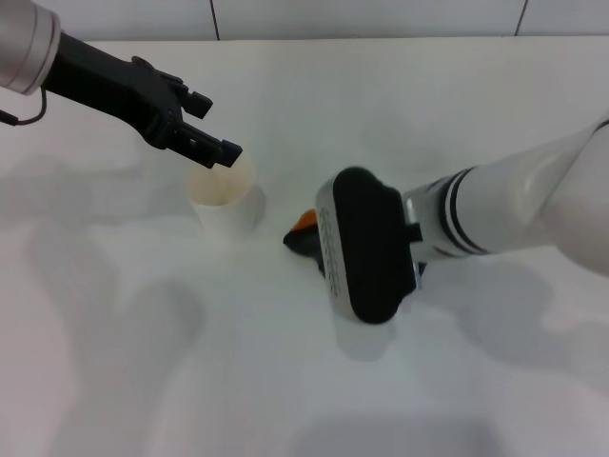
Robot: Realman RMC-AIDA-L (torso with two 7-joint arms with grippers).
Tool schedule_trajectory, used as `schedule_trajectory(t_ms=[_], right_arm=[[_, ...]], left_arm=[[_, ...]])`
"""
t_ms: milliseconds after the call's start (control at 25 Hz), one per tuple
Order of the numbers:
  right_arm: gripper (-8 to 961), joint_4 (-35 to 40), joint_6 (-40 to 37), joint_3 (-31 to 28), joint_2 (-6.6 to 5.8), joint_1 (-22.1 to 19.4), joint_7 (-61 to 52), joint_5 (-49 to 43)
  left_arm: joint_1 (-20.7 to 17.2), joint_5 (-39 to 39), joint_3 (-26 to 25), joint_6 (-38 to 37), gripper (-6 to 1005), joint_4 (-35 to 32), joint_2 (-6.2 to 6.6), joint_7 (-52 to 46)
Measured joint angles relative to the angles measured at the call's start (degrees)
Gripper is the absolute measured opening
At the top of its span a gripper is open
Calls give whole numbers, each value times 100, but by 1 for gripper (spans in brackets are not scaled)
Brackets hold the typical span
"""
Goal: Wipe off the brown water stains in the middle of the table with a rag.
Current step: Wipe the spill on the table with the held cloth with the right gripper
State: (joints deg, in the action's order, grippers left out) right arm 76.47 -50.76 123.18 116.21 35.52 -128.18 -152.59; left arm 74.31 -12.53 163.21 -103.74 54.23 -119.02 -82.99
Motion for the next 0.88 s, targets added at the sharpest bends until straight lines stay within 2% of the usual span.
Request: schedule_trajectory(t_ms=[320, 480, 680, 880], right_arm=[[72, -404, 457, -511, -2, 67, -496, -149], [72, -527, 503, -542, -3, 147, -817, -324], [73, -388, 480, -184, -18, 149, -725, -375], [73, 170, 457, 172, -28, -137, -389, -383]], left_arm=[[23, 6, 0, 10, 891, 0, -8, -19], [23, 6, 1, 16, 891, 0, -7, -23], [7, 6, 1, 48, 891, 0, -8, -24], [-12, 6, 1, 75, 891, 0, -7, -17]])
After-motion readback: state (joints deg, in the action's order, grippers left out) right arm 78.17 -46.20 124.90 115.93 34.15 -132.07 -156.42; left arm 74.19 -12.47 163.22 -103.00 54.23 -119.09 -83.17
